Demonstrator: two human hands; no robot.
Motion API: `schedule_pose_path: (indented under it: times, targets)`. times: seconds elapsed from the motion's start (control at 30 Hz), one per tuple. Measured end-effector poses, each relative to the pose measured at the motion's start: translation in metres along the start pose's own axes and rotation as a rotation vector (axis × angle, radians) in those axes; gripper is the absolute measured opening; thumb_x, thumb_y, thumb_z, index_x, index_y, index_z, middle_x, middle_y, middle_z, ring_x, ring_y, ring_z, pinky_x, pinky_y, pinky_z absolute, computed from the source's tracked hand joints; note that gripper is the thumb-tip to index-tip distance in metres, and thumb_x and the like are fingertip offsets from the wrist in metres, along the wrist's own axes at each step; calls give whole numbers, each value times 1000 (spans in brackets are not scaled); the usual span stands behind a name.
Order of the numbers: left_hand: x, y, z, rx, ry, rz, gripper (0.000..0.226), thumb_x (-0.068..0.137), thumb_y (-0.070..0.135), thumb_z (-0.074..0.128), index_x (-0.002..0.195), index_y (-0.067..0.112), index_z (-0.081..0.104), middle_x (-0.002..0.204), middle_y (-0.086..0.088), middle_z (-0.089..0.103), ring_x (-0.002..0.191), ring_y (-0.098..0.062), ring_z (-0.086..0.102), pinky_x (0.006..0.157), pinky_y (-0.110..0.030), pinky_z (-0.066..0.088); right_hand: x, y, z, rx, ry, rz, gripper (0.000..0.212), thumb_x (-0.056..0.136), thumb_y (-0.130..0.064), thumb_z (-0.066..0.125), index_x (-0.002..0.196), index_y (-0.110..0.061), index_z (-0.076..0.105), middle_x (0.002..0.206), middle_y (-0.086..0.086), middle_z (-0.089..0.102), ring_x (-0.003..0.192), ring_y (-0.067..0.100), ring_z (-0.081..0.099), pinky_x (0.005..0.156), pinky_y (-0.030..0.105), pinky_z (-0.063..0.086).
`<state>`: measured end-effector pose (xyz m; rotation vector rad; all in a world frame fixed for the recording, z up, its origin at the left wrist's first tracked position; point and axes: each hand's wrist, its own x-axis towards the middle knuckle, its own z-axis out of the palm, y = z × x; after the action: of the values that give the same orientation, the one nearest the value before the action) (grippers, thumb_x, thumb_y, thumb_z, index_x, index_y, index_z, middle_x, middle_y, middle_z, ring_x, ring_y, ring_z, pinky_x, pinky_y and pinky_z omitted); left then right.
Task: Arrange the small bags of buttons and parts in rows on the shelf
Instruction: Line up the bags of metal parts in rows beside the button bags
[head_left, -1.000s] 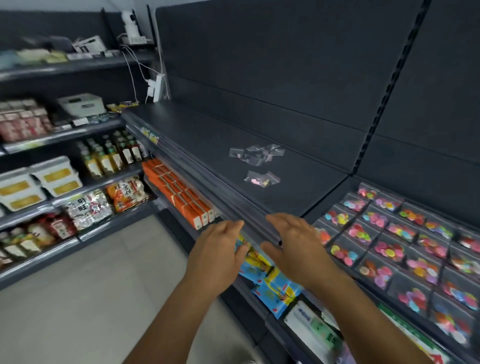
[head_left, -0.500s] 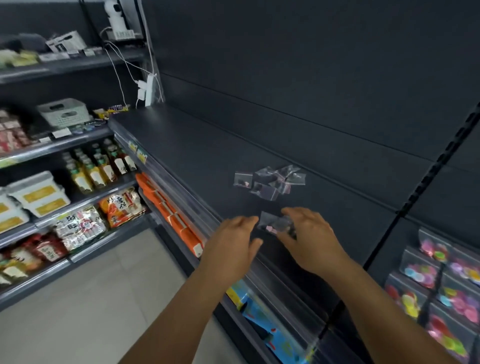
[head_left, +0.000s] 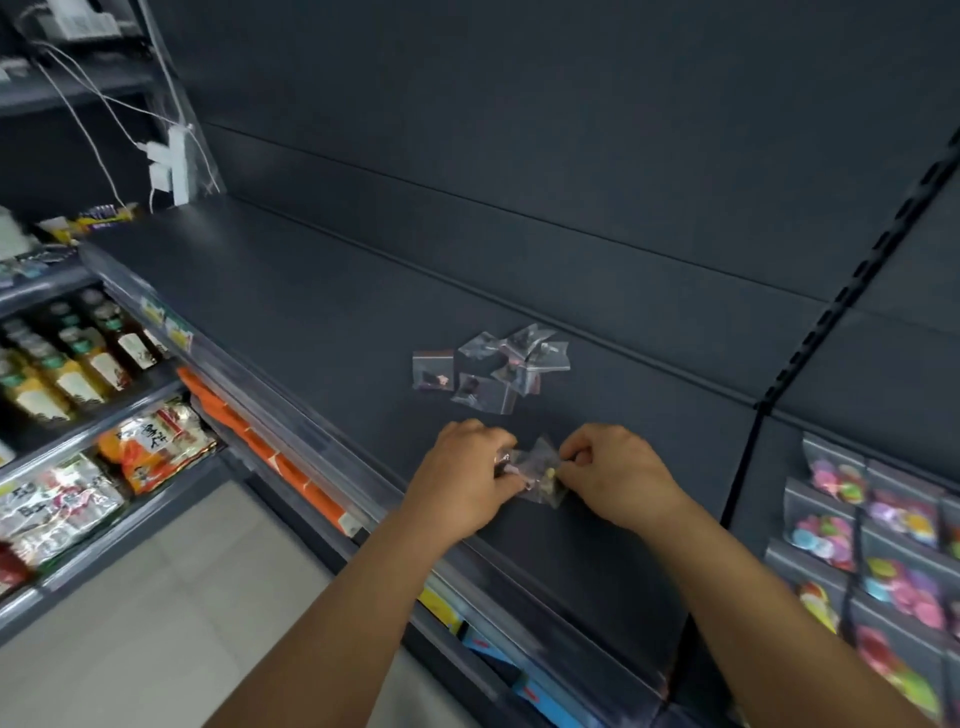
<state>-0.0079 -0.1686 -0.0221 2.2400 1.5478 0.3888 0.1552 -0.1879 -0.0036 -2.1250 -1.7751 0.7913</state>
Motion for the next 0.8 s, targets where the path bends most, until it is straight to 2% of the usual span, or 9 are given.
schedule_pose_path:
  times: [0.07,0.17,0.27,0.33,0.43,0.53,0.6,0.67,0.8]
  targets:
    - [2,-2,-1,-68,-7,-1,27,84,34,68,108,21,64,98,5,50,99,-15,53,81,-27,45,0,-3,1,17,20,39,11,86,-20,56,92,-19,64,80,-6,58,84,16,58,72,26,48]
    - [4,-3,-4,-108,-13,10,14,84,30,67,94,23,62,95,7,52,89,-12,55,74,-24,45,-3,-9,3,50,59,105,17,84,-22,58,101,-22,59,91,-5,60,91,17,58,74,26,47]
    - [4,-5,-8,-144,-19,12,11,83,26,67,87,23,57,91,8,60,82,-13,58,71,-27,49,-4,-19,3,40,55,184,20,85,-21,58,100,-11,65,95,4,67,89,20,62,71,30,51]
    - [4,-6,-11,-171,-35,8,12,83,24,67,88,23,56,87,8,60,80,-13,59,70,-28,50,-6,-26,2,40,40,213,23,87,-23,56,95,-6,69,94,11,70,88,24,65,71,32,53]
    - [4,-10,-15,-225,-55,12,22,84,22,66,106,21,61,100,6,64,89,-13,61,77,-25,50,-11,-29,5,93,73,204,21,89,-23,55,95,-7,67,91,7,67,83,22,63,70,32,52]
    - [3,-13,-20,-382,-58,2,28,87,18,62,115,18,63,103,7,64,93,-10,61,76,-19,47,-20,-25,8,363,220,218,6,86,-16,56,85,-13,61,72,-1,58,60,12,51,50,23,42]
    - [3,-13,-24,-537,-76,-21,17,86,18,63,102,20,65,89,11,63,83,-9,60,65,-16,44,-27,-22,7,531,346,242,6,84,-13,57,79,-15,59,67,-2,58,52,12,46,43,20,37]
    - [3,-8,-26,-702,-108,-43,8,84,18,64,92,20,65,80,7,66,73,-10,59,63,-20,44,-36,-22,5,653,452,251,5,81,-9,59,79,-14,60,69,1,61,55,15,48,48,24,39]
    - [0,17,-23,-921,-235,-32,12,86,15,63,96,20,65,86,1,72,77,-13,64,76,-31,52,-58,-13,-1,759,629,271,8,80,-6,61,77,-13,63,69,8,64,61,18,53,64,35,48]
